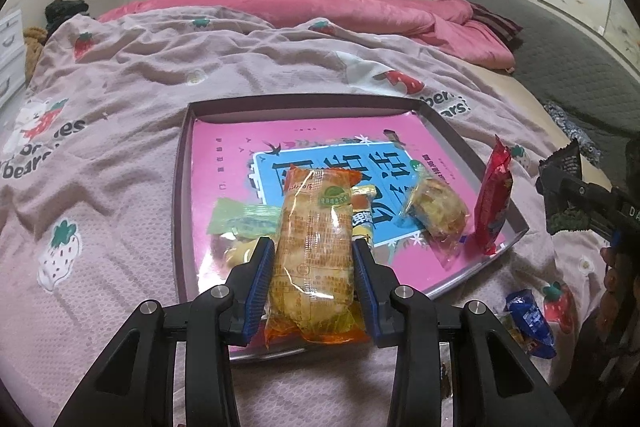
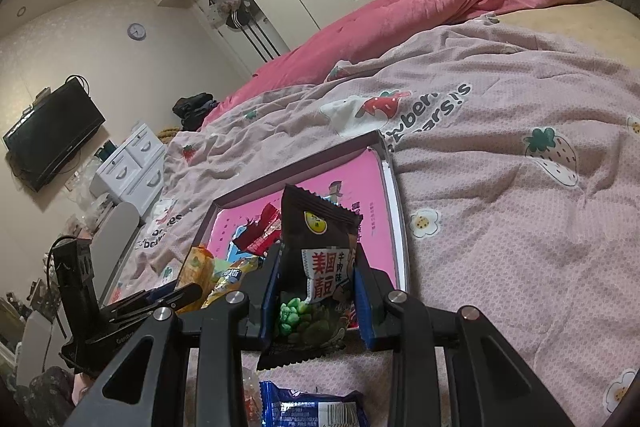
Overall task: Organize snacks
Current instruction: 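Lower the bread bag into the tray with left gripper while right gripper lowers the pea bag there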
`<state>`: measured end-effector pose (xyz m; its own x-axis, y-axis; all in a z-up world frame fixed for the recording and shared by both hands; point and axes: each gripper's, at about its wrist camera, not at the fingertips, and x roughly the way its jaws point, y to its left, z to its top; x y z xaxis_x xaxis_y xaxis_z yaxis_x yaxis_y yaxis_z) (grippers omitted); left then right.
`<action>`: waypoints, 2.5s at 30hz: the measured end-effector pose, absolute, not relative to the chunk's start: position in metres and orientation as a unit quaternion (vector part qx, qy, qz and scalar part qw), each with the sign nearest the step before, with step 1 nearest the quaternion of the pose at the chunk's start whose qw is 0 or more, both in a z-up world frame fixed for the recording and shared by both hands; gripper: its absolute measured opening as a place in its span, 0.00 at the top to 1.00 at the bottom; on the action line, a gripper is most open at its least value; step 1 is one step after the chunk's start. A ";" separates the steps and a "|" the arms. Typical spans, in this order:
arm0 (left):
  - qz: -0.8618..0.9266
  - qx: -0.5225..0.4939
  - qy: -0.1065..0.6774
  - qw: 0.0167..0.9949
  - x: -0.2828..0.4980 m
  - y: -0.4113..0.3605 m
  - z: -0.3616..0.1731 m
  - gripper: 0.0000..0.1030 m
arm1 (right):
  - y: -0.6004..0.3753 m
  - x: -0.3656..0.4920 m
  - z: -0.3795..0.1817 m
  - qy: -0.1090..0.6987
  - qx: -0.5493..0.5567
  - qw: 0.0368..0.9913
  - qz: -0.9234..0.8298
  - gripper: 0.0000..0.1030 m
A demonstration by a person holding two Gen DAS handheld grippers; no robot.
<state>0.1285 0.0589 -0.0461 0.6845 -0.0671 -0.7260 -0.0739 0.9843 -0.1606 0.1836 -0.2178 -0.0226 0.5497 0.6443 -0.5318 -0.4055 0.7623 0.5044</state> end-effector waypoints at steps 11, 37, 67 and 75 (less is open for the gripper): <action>-0.008 -0.091 0.399 0.912 0.139 0.048 -0.051 0.60 | -0.215 0.187 -0.023 0.363 0.158 0.867 0.302 0.69; -0.016 -0.089 0.405 0.910 0.152 0.038 -0.058 0.60 | -0.196 0.208 -0.044 0.384 0.131 0.865 0.294 0.69; -0.013 -0.090 0.410 0.908 0.152 0.042 -0.061 0.60 | -0.173 0.220 -0.064 0.399 0.071 0.871 0.278 0.68; -0.013 -0.090 0.412 0.907 0.151 0.043 -0.061 0.60 | -0.173 0.218 -0.064 0.400 0.069 0.871 0.276 0.68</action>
